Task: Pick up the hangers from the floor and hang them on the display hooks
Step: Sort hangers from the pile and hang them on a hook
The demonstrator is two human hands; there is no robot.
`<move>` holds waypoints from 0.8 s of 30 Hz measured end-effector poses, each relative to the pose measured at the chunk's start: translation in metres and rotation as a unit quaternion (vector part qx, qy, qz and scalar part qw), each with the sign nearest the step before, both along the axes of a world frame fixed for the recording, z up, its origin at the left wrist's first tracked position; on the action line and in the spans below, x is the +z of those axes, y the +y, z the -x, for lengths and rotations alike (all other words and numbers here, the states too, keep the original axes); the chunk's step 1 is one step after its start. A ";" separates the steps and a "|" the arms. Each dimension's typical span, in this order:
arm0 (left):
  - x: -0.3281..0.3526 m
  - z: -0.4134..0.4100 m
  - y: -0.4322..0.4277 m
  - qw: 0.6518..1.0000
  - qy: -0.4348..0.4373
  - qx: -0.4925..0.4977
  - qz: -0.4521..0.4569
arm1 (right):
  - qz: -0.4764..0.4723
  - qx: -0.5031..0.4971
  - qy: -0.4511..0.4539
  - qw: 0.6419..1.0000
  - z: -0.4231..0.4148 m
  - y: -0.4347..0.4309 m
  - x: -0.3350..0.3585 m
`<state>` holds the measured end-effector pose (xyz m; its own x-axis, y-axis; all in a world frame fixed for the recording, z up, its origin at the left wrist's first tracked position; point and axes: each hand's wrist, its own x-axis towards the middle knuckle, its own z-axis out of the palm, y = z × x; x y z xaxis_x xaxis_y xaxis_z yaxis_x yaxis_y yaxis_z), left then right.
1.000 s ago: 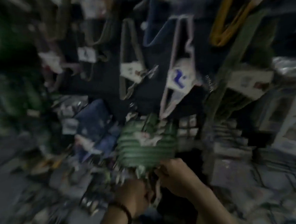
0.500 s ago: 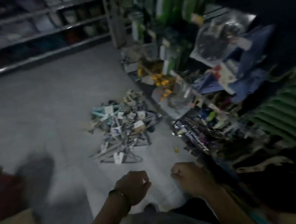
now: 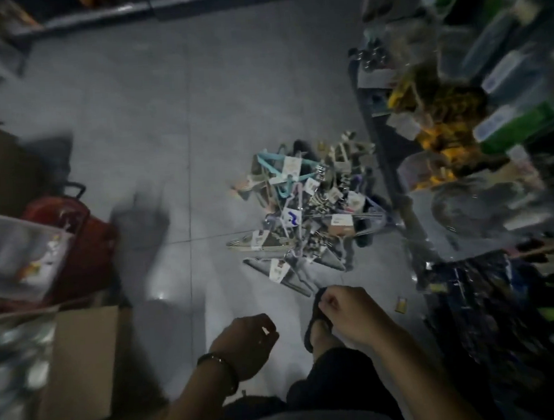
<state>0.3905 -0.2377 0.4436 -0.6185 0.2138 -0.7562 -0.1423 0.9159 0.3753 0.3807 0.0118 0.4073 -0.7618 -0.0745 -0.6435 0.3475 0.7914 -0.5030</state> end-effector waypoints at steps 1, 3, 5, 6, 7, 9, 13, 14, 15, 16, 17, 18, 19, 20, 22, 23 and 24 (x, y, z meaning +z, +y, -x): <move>-0.011 0.017 0.000 1.000 -0.010 0.015 0.003 | 0.002 0.009 -0.015 1.000 0.023 0.000 -0.013; -0.045 0.056 -0.002 0.999 -0.027 0.039 0.006 | -0.004 0.034 -0.039 0.999 0.072 -0.003 -0.051; -0.089 0.096 -0.006 0.997 -0.045 0.061 0.004 | -0.015 0.059 -0.052 0.997 0.121 -0.010 -0.099; -0.114 0.114 -0.008 0.996 -0.054 0.071 -0.001 | -0.017 0.066 -0.057 0.996 0.145 -0.015 -0.125; -0.142 0.133 -0.012 0.995 -0.061 0.076 -0.004 | -0.021 0.073 -0.062 0.995 0.168 -0.020 -0.151; -0.202 0.164 -0.019 0.993 -0.077 0.086 -0.005 | -0.033 0.084 -0.070 0.993 0.207 -0.032 -0.207; -0.340 0.211 -0.035 0.981 -0.138 0.138 -0.018 | -0.089 0.156 -0.098 0.979 0.255 -0.052 -0.337; -0.377 0.221 -0.038 0.977 -0.148 0.150 -0.025 | -0.117 0.186 -0.097 0.971 0.264 -0.057 -0.371; -0.412 0.227 -0.040 0.974 -0.154 0.166 -0.030 | -0.147 0.220 -0.089 0.960 0.274 -0.063 -0.403; -0.452 0.228 -0.043 0.968 -0.158 0.191 -0.035 | -0.172 0.253 -0.071 0.949 0.283 -0.071 -0.434; -0.492 0.227 -0.047 0.962 -0.159 0.216 -0.040 | -0.191 0.281 -0.054 0.939 0.291 -0.081 -0.463; -0.519 0.228 -0.049 0.956 -0.159 0.242 -0.042 | -0.205 0.299 -0.038 0.931 0.297 -0.089 -0.489; -0.536 0.230 -0.048 0.949 -0.163 0.266 -0.045 | -0.217 0.309 -0.027 0.925 0.300 -0.097 -0.513; -0.553 0.232 -0.047 0.939 -0.177 0.289 -0.055 | -0.231 0.311 -0.009 0.922 0.300 -0.102 -0.539; -0.579 0.237 -0.043 0.914 -0.215 0.336 -0.077 | -0.258 0.303 0.025 0.917 0.295 -0.110 -0.585; -0.590 0.240 -0.043 0.896 -0.230 0.369 -0.089 | -0.266 0.297 0.031 0.917 0.293 -0.111 -0.602; -0.600 0.244 -0.043 0.874 -0.243 0.408 -0.103 | -0.269 0.291 0.032 0.918 0.293 -0.111 -0.615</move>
<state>0.1470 -0.2803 -0.1565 -0.2448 0.0141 -0.9695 -0.9048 0.3559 0.2337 0.0873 -0.0997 -0.2077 -0.7315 -0.1663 -0.6613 -0.2295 0.9733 0.0091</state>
